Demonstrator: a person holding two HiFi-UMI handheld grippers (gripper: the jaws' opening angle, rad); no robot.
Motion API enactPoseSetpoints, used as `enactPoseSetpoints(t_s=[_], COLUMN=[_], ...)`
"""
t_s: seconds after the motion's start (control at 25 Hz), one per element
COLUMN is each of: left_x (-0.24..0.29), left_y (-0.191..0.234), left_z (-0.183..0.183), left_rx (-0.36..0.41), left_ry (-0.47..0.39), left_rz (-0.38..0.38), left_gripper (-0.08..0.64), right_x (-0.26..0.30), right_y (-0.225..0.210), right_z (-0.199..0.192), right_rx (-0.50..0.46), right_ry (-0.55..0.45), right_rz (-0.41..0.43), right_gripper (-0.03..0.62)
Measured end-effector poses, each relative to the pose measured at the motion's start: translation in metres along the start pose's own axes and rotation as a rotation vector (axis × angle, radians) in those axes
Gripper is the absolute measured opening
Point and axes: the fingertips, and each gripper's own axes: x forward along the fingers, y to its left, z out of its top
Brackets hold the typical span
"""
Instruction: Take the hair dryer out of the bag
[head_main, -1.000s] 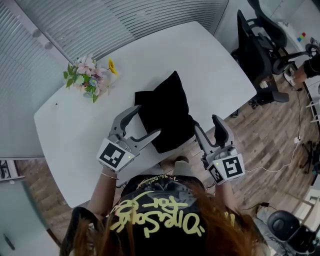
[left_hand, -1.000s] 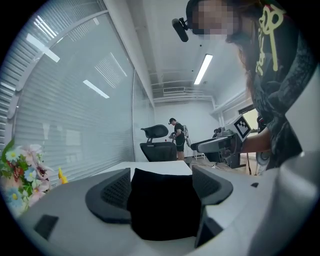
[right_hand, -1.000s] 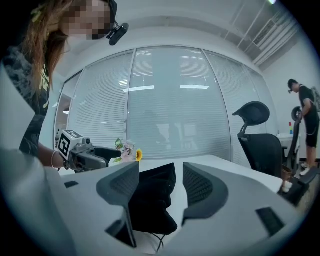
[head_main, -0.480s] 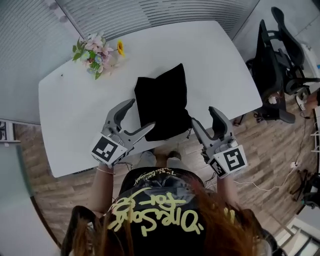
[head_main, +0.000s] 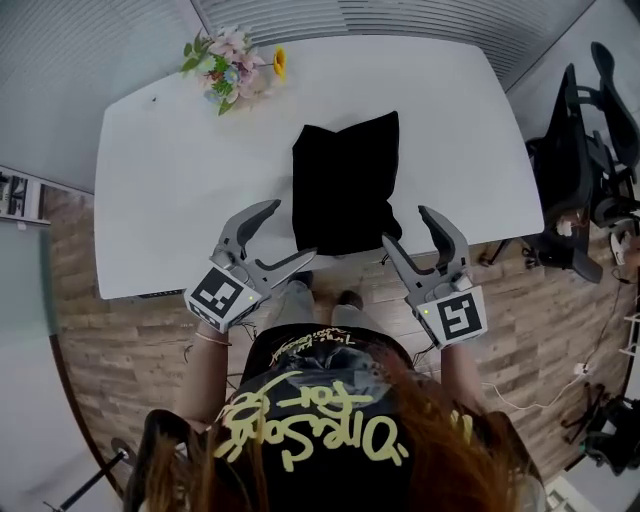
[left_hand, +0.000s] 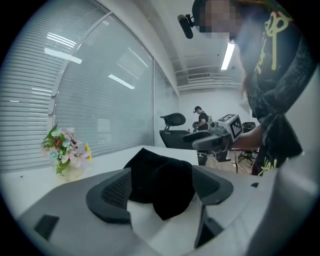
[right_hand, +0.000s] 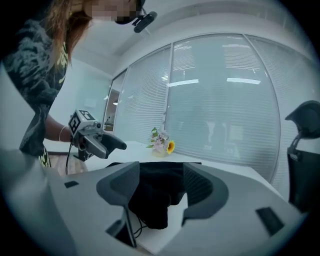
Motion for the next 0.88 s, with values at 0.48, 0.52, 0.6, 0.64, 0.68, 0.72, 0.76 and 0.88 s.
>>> enactPoseSetpoints(t_s=[0.48,0.52,0.6,0.64,0.68,0.72,0.76,0.88], left_x=[0.007,0.008,0.010,0.010,0.009,0.009,0.010,0.014], left_y=[-0.028,-0.029,-0.031,-0.031,-0.031,-0.031,-0.031,-0.035], left_z=[-0.036,-0.037,-0.038,-0.039,-0.040,-0.040,-0.041,-0.043], left_rx=[0.091,0.088,0.086,0.087,0.088,0.086,0.083,0.074], left_ry=[0.110,0.109,0.109,0.111,0.113,0.114,0.116,0.113], left_rz=[0.103,0.109,0.116,0.121,0.127,0.135,0.144,0.162], left_gripper=[0.376,0.369,0.357,0.353,0.348,0.344,0.338,0.321], right_x=[-0.001,0.000,0.000,0.000,0.001,0.001,0.002,0.003], right_y=[0.026,0.027,0.031,0.033,0.035,0.037,0.038,0.042], right_z=[-0.032,-0.034,-0.036,-0.037,-0.037,-0.038,-0.039,-0.048], right_rx=[-0.115,-0.121,-0.135,-0.141,-0.146,-0.152,-0.157,-0.173], right_ry=[0.056,0.059,0.059,0.059,0.059,0.061,0.065,0.096], right_rz=[0.155,0.163,0.178,0.187,0.197,0.206,0.214,0.240], right_gripper=[0.256,0.256,0.256,0.256,0.256,0.256,0.256,0.256])
